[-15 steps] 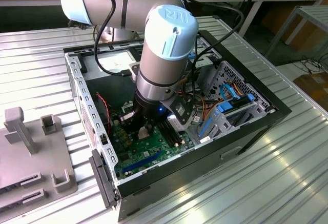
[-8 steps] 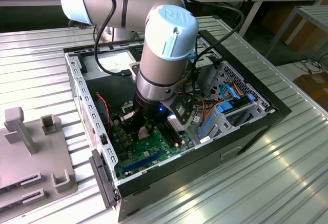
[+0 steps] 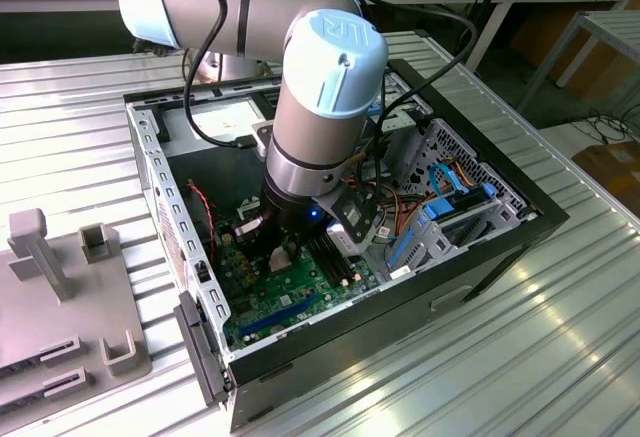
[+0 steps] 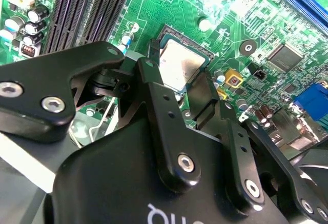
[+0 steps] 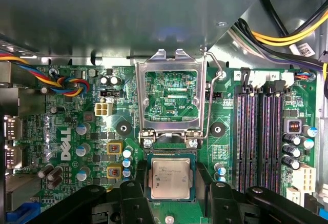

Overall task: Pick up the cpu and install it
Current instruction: 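Place the cpu into insertion slot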

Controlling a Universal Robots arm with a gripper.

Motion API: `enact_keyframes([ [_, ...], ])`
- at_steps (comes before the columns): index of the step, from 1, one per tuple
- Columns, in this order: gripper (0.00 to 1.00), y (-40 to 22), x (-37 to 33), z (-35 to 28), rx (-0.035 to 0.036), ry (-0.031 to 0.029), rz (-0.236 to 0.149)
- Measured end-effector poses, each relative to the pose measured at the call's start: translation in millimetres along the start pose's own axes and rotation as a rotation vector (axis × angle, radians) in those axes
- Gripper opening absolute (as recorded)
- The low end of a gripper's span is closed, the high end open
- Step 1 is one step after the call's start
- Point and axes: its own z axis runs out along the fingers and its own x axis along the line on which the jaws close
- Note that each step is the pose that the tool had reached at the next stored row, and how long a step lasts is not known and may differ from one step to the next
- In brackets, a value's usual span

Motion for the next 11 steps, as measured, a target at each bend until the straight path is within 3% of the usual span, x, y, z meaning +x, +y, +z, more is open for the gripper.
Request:
enact_keyframes([
  [11, 0.47, 0.0, 0.0, 1.9, -0.0025, -0.0001, 0.000],
])
